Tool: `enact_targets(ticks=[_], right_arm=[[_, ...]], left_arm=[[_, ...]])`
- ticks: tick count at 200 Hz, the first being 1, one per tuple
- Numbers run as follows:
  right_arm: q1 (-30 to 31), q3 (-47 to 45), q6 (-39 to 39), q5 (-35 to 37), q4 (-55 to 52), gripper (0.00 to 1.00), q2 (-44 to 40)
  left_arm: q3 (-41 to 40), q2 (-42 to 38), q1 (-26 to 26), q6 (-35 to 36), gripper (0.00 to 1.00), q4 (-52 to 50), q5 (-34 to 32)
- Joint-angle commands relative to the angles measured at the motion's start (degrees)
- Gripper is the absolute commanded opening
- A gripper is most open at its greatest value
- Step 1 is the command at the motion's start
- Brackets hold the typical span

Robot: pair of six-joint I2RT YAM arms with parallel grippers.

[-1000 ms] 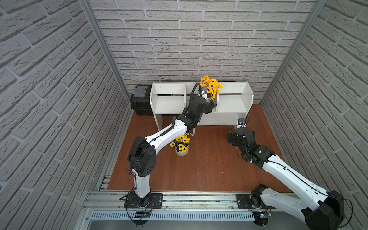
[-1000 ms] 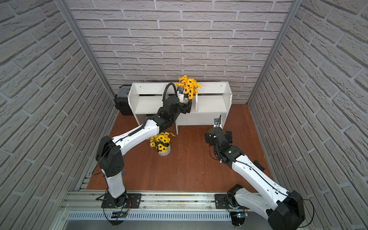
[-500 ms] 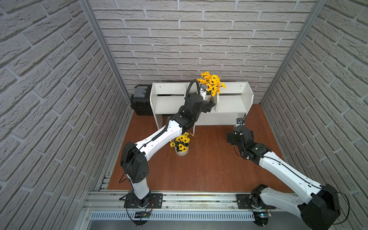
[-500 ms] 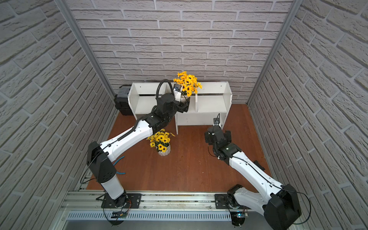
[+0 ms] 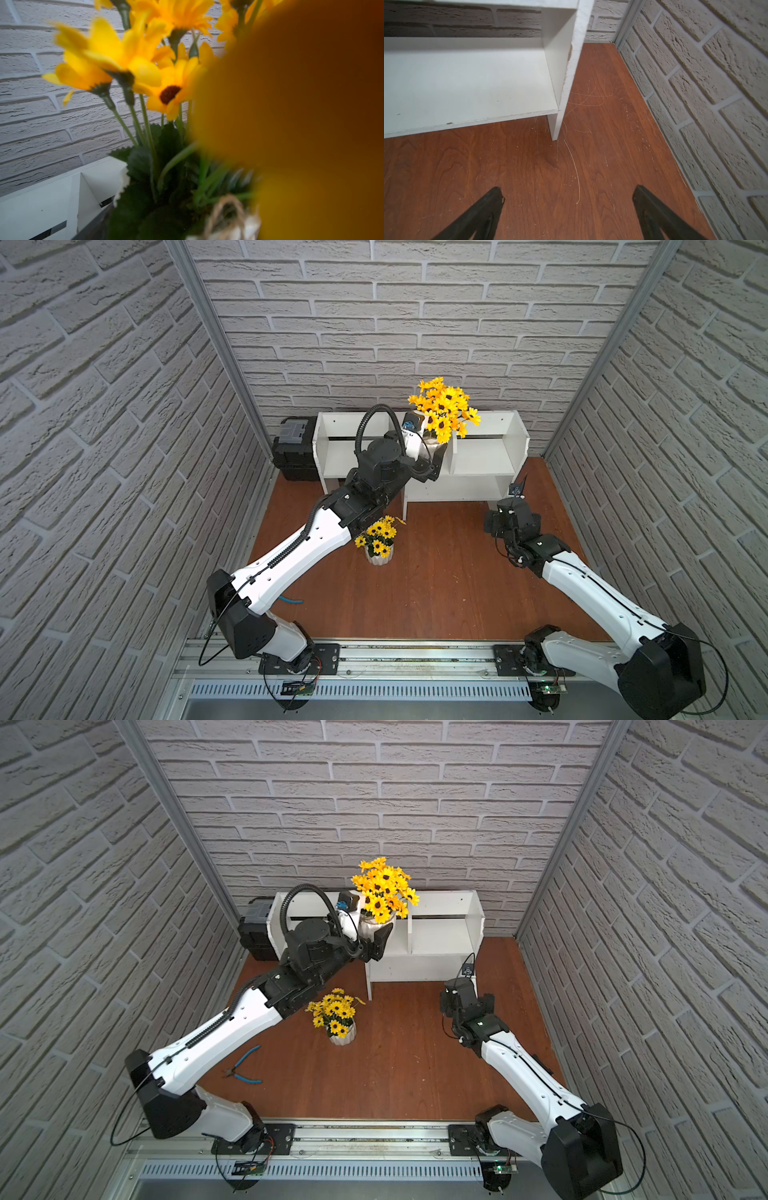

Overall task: Take the sunflower pots off the shelves
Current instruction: Pick up the sunflower pot from the shelf, then place the sunflower pot at the center of the board.

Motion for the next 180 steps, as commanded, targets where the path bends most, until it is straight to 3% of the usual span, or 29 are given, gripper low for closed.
enact_targets(ticks=[1,47,85,124,159,180], right_arm=[[-2.4,-1.4,2.0,0.6,0.5,0.99,-2.8],[-4.9,-2.8,-1.4,-13.6,0.9,0.99,-10.5],[-5.8,1.5,-3.3,-26.3,-7.3,0.99,-14.7],[-6.9,2.8,-0.5,-19.7,-13.2,0.99,-18.5],[-8.1,3.5,1.4,-10.1,-15.0,0.99,-19.2],[-8.6,2.7,1.7,-8.0,-14.2,0.99,-19.9]], left_arm=[[-2.3,-3.2,-0.8,-1.3,0.19,4.3,4.1],[-10.2,-6.2,-1.8,-3.6,0.19,6.2,6.8],[-14.5,-7.0,-2.0,-5.0,0.19,9.1,11.2],[-19.6,-6.9,-2.5,-7.7,0.19,14.8,16.9],[-24.5,-6.3,-4.9,-7.8,0.19,21.4,16.3],[-27.5,-5.7,-7.3,-6.2,0.2,25.7,15.2]])
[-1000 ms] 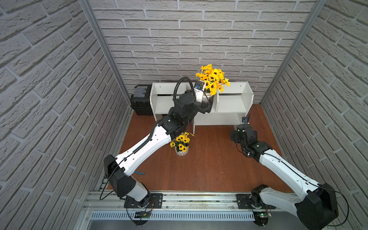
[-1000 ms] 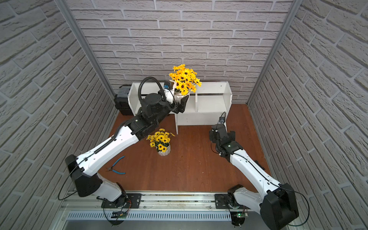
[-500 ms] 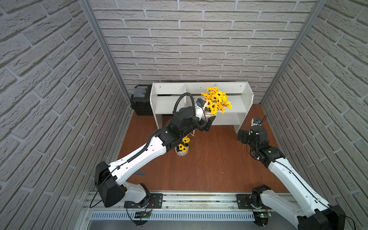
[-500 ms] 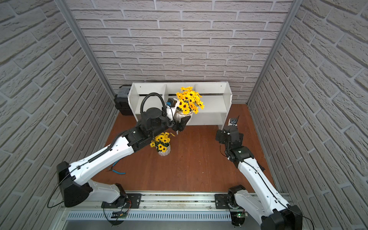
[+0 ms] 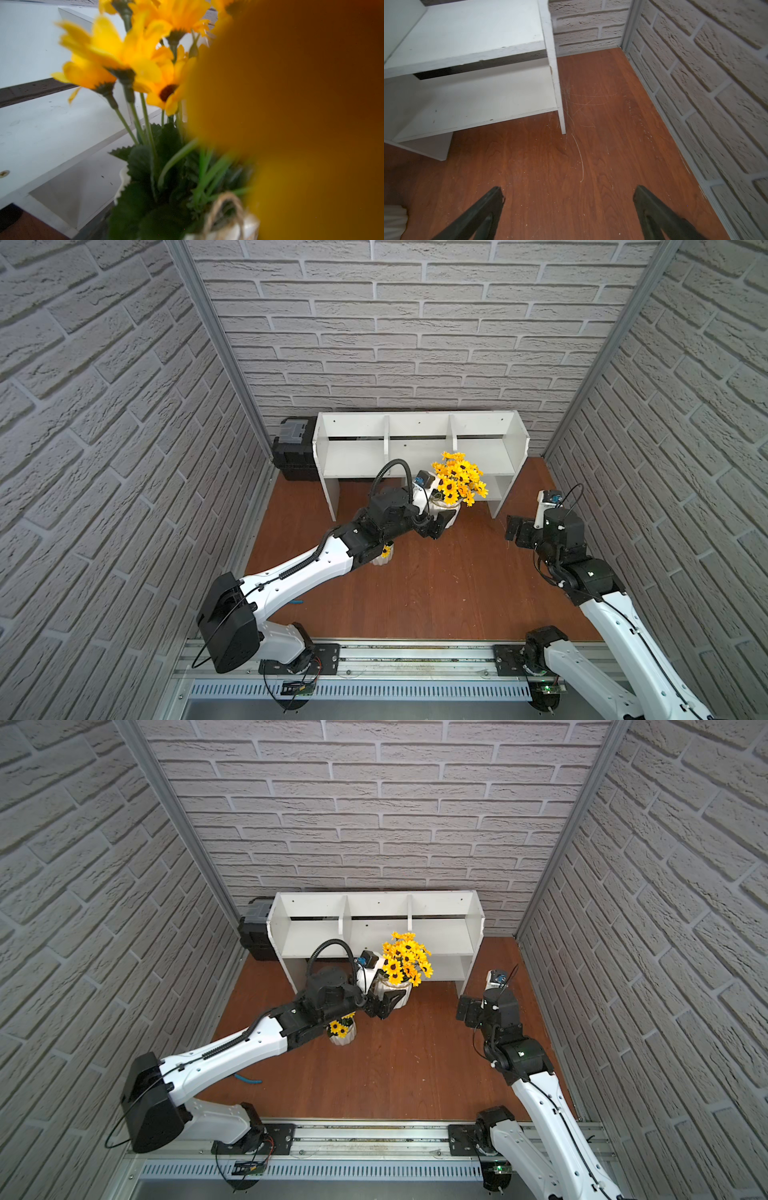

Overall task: Take the sunflower pots off the shelves
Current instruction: Place the sunflower pot at the center of the board.

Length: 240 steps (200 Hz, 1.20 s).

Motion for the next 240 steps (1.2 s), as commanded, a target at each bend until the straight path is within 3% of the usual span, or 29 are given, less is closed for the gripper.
enact_targets(ticks=[1,63,120,240], right_arm=[[-0.8,0.6,1.6,5.7,-0.1,0.99,-0.9],[-2.5,0.4,1.3,4.7,0.8,0.99,-0.8],[-3.0,-0.2,1.2,4.0,1.1,0.99,-0.8],[-3.1,-0.9,0.6,1.3,2.4,0.99,0.7]], left_arm=[[-1.7,-1.7,-2.6,0.9,0.2,15.5,0.2],[-10.7,0.8,-8.0,6.9,0.23,28.1,-4.0],[-16.8,8.0,-8.7,8.5,0.23,39.7,-6.2],[-18.0,25.8,-9.3,9.6,0.2,56.5,-9.6]])
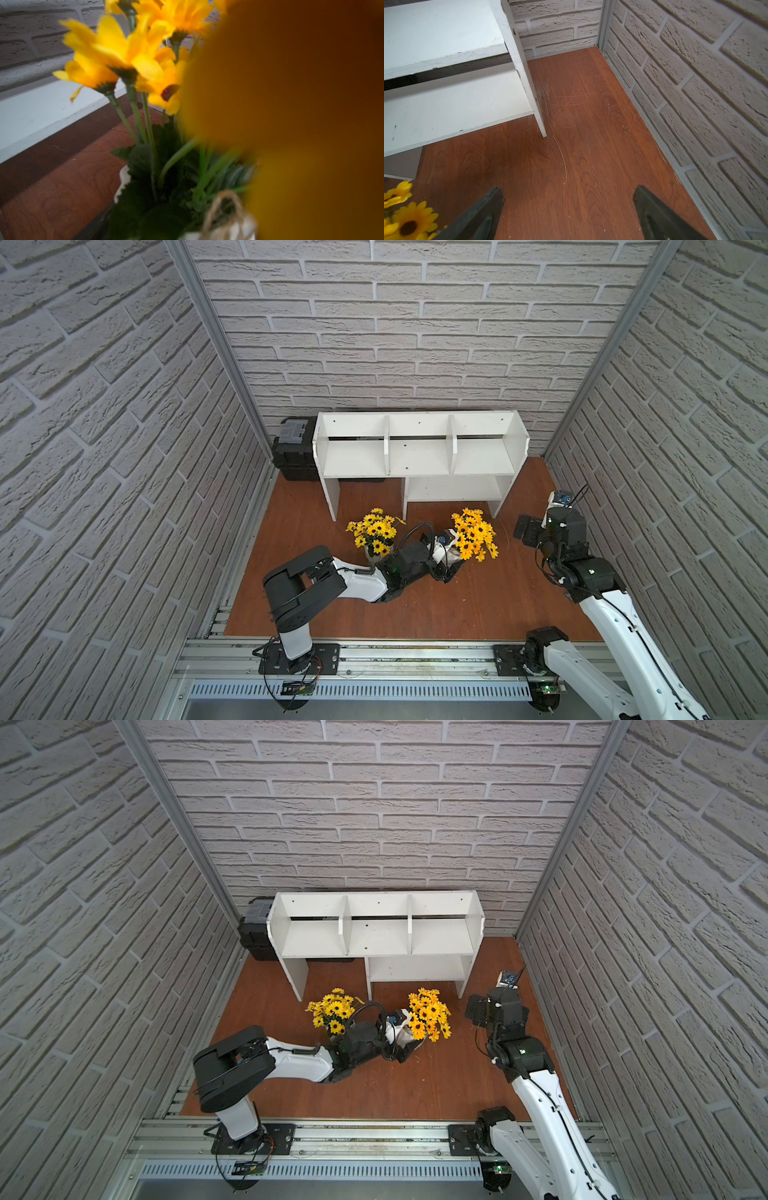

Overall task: Take the sunflower pots off the shelves
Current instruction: Place the sunflower pot at the center of the board.

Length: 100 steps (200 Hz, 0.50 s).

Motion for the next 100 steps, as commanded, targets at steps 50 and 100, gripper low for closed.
enact_targets(ticks=[50,100], right_arm=[[-0.4,-0.8,-0.1,-1.4,2.6,0.99,0.1],[-0.4,-1.0,-0.1,-2.3,3.0,0.99,0.1]], left_arm=[[2.3,7.2,-2.5,3.8,0.2,18.3,-4.7],[1.5,10.6,-2.6,3.4,0.2,20.6,-7.2]])
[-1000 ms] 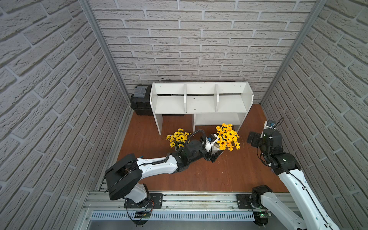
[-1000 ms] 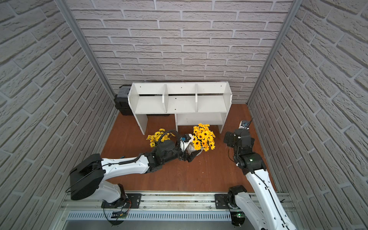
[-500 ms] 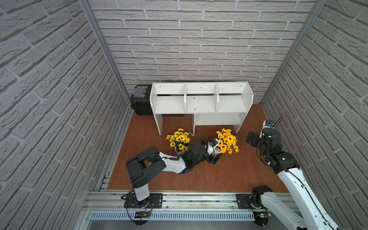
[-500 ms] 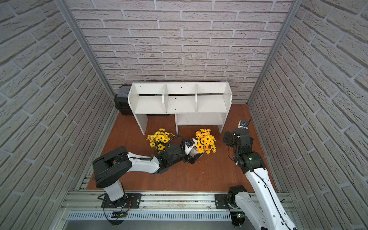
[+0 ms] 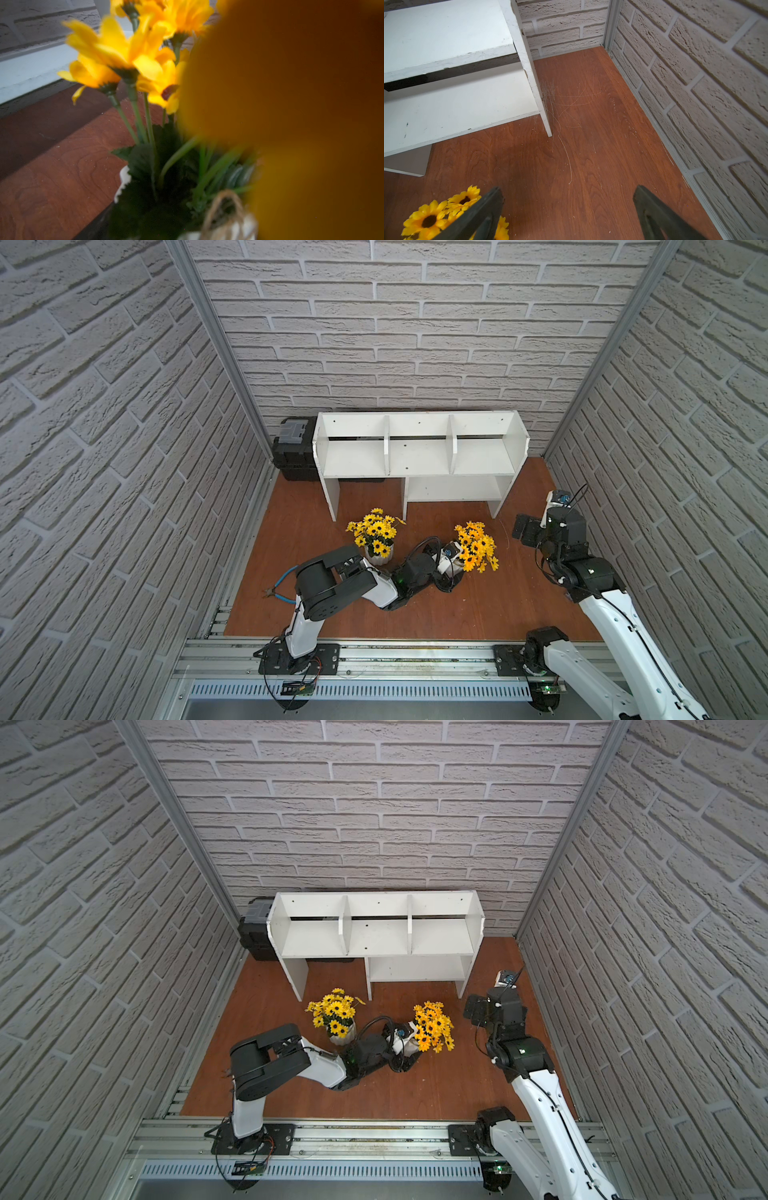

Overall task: Take the sunflower pots off the shelves
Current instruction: Place the sunflower pot at the center of the board.

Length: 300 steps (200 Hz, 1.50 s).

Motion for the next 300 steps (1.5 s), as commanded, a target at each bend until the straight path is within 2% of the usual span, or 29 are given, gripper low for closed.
enact_targets(ticks=[1,53,70,82,102,152,157,165,177,300], right_arm=[[-0.3,-0.9,-0.1,-0.7,2.3,0.99,0.0],[-0.3,-0.5,-0.4,-1.8,1.9,0.99,0.2],[-0.3,-0.6,-0.4,-2.0,2.1,0.99,0.1],[-0.4,-0.7,-0.4,-2.1,2.2,0.99,0.2],[-0.4,-0.7,-0.4,-2.1,2.3,0.99,0.4],[-0.4,-0.7,-0.5,-2.1,2.4,0.99,0.0],[-0.3,-0.7,-0.5,-2.1,2.4,0.99,0.1],[-0.3,-0.6,-0.5,-2.3,2.4,0.99,0.2],[-0.3,-0.6,-0.5,-2.3,2.4,0.99,0.1],[-0.4,-0.9,-0.5,-3.3,2.5,0.99,-0.3]], left_arm=[[1.2,0.5,-0.2,0.4,0.2,12.1,-2.8],[0.6,2.3,-0.1,-1.4,0.21,11.4,-4.7],[0.2,0.8,-0.1,-2.6,0.25,7.9,-5.7],[0.0,-0.1,-0.2,-3.3,0.31,5.1,-5.8],[-0.9,-0.4,-0.1,-4.6,0.47,3.9,-7.1],[-1.9,-0.8,-0.2,-5.1,0.65,3.0,-7.0],[-1.9,-0.9,-0.2,-5.3,0.78,2.7,-7.0],[-1.9,-1.0,-0.1,-5.1,0.92,2.3,-6.8],[-2.0,-1.0,-0.1,-4.9,0.98,2.1,-6.7],[-2.8,-4.5,-0.1,-4.9,0.98,-1.1,-6.5]])
